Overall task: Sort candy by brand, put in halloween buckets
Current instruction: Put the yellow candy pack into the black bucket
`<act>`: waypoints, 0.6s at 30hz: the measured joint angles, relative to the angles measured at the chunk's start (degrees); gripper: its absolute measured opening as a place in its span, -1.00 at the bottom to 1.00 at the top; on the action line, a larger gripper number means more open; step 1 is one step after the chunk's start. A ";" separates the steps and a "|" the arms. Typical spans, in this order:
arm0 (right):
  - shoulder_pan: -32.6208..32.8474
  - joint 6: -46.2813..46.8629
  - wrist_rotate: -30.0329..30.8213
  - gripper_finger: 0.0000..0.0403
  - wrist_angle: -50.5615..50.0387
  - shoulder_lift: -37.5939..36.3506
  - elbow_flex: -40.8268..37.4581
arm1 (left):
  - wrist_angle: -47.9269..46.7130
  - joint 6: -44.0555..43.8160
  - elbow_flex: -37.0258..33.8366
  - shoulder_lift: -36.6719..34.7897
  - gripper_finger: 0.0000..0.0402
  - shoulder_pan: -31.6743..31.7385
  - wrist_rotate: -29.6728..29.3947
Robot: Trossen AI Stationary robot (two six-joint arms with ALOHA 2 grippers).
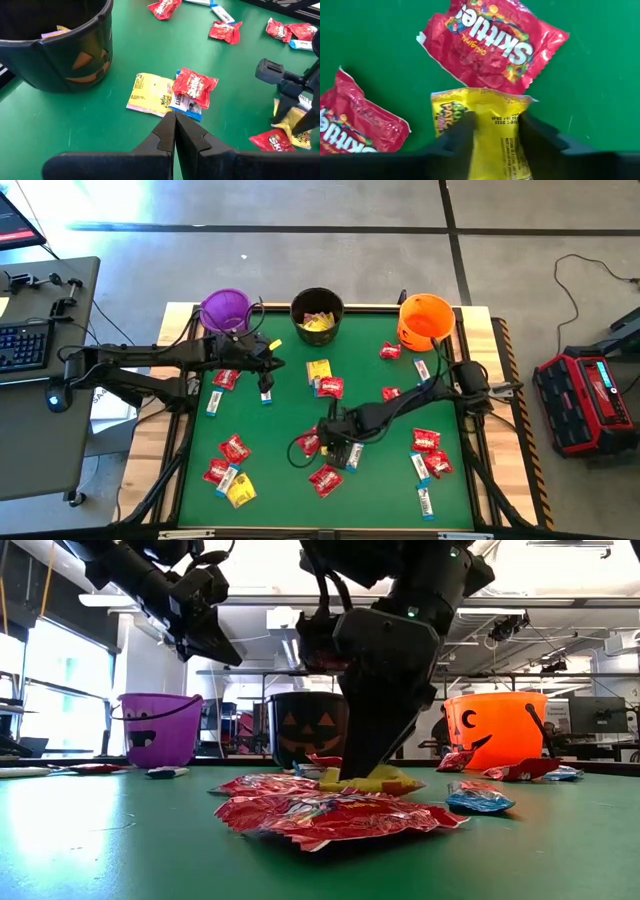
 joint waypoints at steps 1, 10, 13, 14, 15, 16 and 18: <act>-0.28 -0.03 -0.81 -0.54 0.03 -0.01 0.00 | -0.13 -0.03 0.00 0.00 -1.00 0.00 0.00; -4.77 -5.93 -4.23 -0.92 -9.35 0.31 5.11 | -0.48 -0.76 0.00 -0.31 -1.00 -0.46 0.00; -7.56 -10.35 -4.24 -0.98 -13.52 -0.17 8.28 | -0.30 -0.51 0.00 -0.33 -1.00 -0.57 -0.02; -8.70 -11.59 -3.98 -0.98 -14.82 -0.43 9.43 | -0.29 -0.75 0.00 -0.32 -1.00 -0.55 -0.02; -9.91 -12.66 -3.62 -0.97 -16.20 -0.62 10.48 | -0.20 -1.02 0.00 -0.39 -1.00 -0.55 -0.02; -11.29 -13.77 -3.22 -0.97 -17.80 -0.67 11.54 | -0.22 -1.21 0.00 -0.60 -1.00 -0.55 -0.02; -14.40 -16.06 -2.16 -0.98 -20.34 -0.68 14.06 | -0.23 -1.57 0.00 -1.33 -1.00 -0.55 -0.02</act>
